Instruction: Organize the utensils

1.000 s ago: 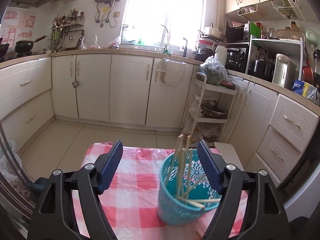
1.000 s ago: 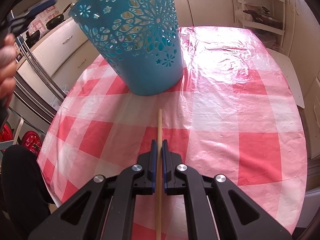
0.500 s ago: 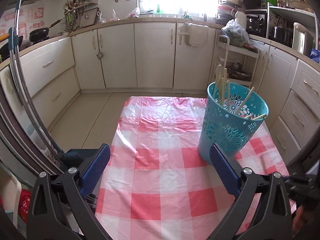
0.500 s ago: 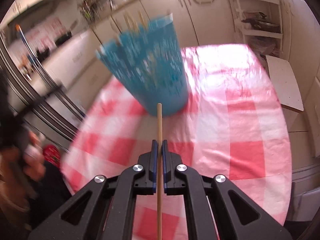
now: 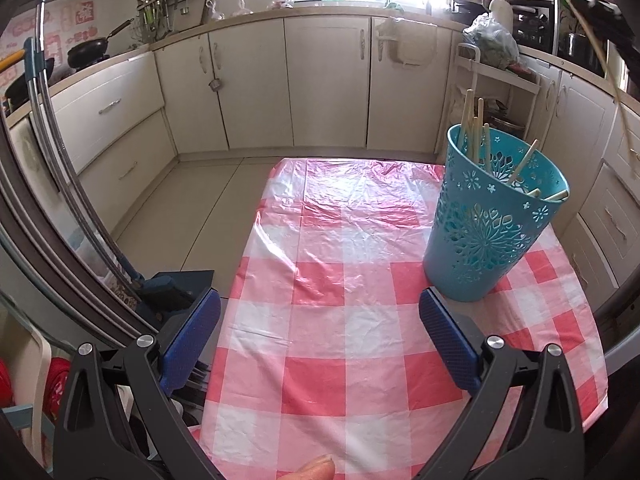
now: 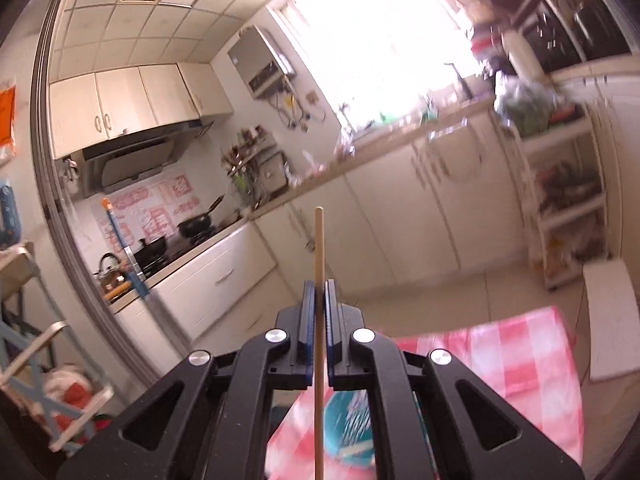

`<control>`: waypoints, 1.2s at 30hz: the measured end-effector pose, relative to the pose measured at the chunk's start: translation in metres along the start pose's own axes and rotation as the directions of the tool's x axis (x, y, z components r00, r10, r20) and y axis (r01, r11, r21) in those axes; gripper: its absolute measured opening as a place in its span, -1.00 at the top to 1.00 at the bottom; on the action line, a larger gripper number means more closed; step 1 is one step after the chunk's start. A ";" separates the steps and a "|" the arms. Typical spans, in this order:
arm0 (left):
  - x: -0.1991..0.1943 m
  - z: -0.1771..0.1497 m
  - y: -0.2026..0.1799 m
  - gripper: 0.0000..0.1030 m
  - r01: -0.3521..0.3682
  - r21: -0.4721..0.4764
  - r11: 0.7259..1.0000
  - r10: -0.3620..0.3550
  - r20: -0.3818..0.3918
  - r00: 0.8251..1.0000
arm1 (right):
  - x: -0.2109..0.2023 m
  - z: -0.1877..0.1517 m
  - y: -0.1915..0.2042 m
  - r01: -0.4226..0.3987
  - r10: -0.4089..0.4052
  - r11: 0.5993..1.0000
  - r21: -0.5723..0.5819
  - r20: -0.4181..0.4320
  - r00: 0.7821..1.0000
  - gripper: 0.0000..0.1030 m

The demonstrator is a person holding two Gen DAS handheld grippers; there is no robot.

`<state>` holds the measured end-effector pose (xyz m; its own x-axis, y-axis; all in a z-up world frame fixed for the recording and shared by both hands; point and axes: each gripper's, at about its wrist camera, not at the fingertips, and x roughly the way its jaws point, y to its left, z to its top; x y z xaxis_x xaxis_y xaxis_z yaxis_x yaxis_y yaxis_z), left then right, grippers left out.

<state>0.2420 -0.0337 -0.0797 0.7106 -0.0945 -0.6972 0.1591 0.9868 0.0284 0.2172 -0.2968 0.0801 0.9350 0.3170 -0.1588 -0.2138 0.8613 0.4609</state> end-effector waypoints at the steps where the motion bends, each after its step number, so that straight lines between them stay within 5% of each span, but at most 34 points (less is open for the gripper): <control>1: -0.002 0.002 -0.001 -0.85 0.002 -0.002 1.000 -0.002 0.004 1.000 | 0.011 -0.001 0.000 0.035 -0.034 0.999 -0.029 0.027 0.999 0.90; 7: -0.013 0.012 -0.005 -0.85 -0.011 -0.014 1.000 0.011 -0.007 1.000 | 0.055 -0.049 -0.014 0.189 -0.189 0.970 -0.152 0.018 0.982 0.90; 18: -0.032 0.009 -0.017 -0.85 -0.030 0.003 1.000 0.030 0.015 0.999 | 0.037 -0.096 -0.025 0.201 -0.227 0.959 -0.200 -0.115 0.967 0.88; 29: -0.067 -0.001 -0.028 -0.85 -0.018 0.009 1.000 0.018 0.034 0.999 | -0.057 -0.107 0.007 0.180 -0.210 0.971 -0.161 -0.199 0.957 -0.37; 36: -0.099 -0.011 -0.034 -0.85 -0.029 0.031 0.999 0.027 0.060 0.998 | -0.097 -0.124 0.023 0.239 -0.268 0.962 -0.129 -0.298 0.916 -0.68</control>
<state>0.1584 -0.0565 -0.0200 0.7544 -0.0758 -0.6521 0.1602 0.9845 0.0709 0.0869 -0.2586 -0.0020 0.8296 0.1783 -0.5291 -0.0185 0.9559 0.2932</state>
